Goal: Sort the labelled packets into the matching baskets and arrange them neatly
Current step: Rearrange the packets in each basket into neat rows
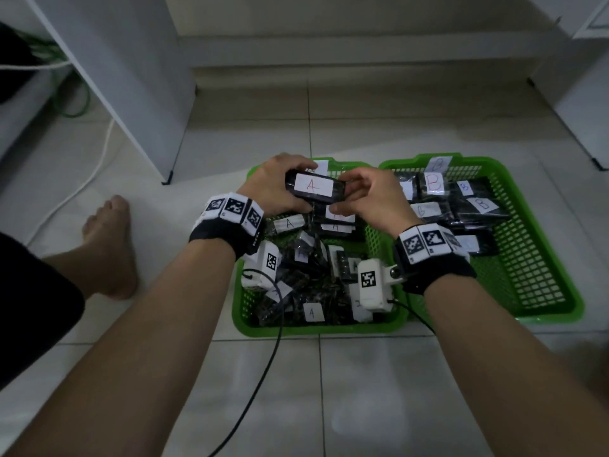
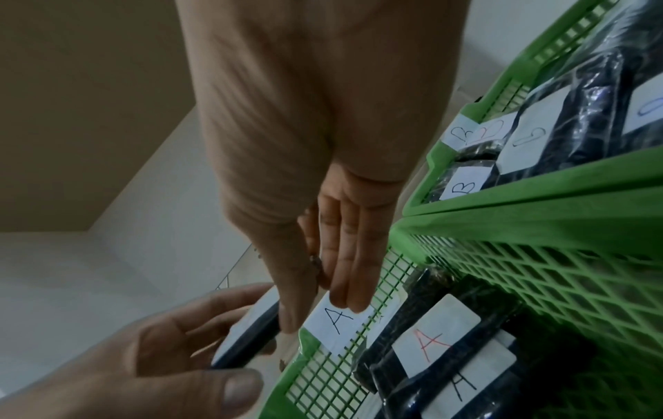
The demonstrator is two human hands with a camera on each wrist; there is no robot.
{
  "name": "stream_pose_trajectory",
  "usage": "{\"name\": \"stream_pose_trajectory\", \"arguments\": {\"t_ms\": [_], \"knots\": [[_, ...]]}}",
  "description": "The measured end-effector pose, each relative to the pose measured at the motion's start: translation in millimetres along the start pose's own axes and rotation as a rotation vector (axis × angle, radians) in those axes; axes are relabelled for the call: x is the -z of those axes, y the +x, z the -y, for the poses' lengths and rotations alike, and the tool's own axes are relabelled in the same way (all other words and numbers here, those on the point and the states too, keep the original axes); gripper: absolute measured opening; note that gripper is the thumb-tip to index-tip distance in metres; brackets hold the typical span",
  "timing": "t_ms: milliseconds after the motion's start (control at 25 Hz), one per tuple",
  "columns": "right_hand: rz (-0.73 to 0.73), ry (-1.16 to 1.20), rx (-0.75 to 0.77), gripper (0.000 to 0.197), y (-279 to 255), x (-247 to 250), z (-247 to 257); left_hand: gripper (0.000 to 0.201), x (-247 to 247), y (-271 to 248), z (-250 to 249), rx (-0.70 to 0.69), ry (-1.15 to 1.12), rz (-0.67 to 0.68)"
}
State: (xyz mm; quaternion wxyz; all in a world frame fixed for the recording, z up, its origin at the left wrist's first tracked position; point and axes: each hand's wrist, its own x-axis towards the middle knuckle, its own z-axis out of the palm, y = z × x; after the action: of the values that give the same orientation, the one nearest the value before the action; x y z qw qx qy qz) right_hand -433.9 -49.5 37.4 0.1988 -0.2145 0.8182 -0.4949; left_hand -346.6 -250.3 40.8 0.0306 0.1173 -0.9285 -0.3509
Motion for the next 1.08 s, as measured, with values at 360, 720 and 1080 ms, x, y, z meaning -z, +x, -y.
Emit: {"name": "stream_pose_trajectory", "arguments": {"t_ms": [360,720,1080], "knots": [[0.458,-0.583,-0.019,0.087,-12,-43,0,0.047,9,-8,22,0.221,0.291,-0.105],[0.364,-0.596,-0.081,0.026,-3,-15,11,0.036,3,-7,19,0.301,0.232,0.099],[0.495,-0.835,-0.136,0.02,-14,-1,27,0.033,-9,-18,9,0.17,0.168,0.2]]}}
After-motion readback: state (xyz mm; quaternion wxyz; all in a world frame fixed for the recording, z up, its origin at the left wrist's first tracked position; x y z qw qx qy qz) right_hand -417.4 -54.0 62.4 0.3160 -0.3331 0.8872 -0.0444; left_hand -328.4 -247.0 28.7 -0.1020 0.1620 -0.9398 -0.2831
